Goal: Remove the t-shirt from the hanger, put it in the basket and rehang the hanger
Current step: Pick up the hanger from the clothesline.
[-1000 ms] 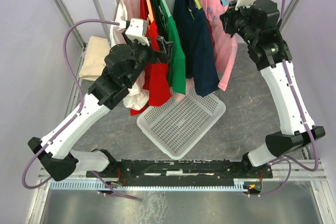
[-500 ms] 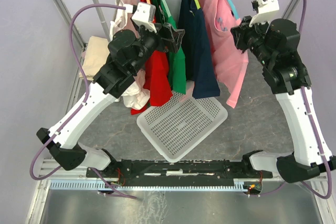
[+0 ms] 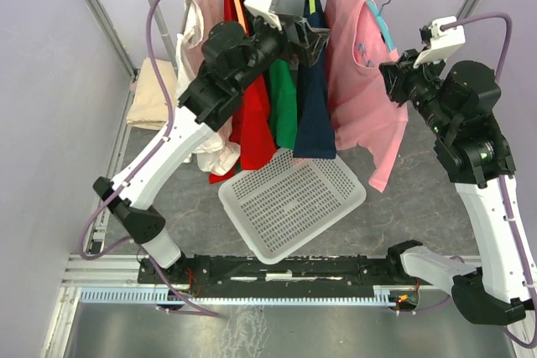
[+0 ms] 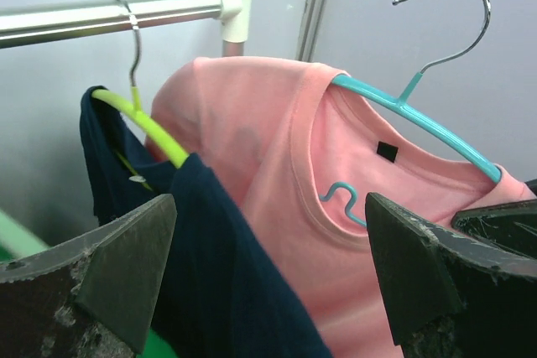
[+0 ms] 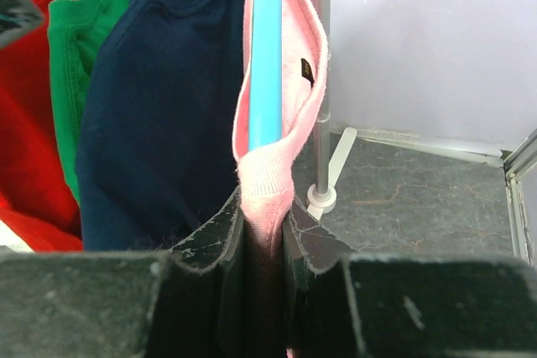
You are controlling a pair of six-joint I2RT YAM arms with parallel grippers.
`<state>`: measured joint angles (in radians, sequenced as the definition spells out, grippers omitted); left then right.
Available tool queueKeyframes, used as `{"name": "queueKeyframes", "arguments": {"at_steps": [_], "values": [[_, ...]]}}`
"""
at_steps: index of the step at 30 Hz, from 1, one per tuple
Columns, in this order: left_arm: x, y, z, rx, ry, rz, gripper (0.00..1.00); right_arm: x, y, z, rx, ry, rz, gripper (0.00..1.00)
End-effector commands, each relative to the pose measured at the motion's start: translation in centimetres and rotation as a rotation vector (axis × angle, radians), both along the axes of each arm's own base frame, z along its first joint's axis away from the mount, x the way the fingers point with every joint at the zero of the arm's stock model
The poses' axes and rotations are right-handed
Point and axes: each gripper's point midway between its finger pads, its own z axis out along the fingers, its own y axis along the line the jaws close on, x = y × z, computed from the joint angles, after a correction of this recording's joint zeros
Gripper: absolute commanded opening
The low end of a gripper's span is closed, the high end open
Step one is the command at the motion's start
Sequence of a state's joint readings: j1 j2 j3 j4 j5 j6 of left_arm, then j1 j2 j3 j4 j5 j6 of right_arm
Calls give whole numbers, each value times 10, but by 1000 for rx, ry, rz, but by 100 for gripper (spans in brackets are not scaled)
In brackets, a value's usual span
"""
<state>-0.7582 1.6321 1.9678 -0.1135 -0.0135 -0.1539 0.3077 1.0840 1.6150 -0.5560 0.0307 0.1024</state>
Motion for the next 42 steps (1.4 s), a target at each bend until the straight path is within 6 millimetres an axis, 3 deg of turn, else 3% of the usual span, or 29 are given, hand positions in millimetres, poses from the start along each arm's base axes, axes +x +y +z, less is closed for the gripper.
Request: {"name": "queueKeyframes", "arguments": {"at_steps": [1, 8, 15, 26, 42], "values": [[1, -18, 21, -4, -102, -36, 99, -10, -3, 45, 42, -162, 1, 1], [14, -37, 12, 2, -97, -46, 100, -5, -2, 48, 42, -185, 0, 1], [11, -30, 1, 25, -75, -29, 100, -6, -4, 64, 28, -232, -9, 1], [5, -16, -8, 50, -52, 3, 100, -35, -35, 103, -35, -351, -119, 1], [2, -9, -14, 60, -36, 20, 100, -66, -63, 125, -110, -443, -216, 1]]}}
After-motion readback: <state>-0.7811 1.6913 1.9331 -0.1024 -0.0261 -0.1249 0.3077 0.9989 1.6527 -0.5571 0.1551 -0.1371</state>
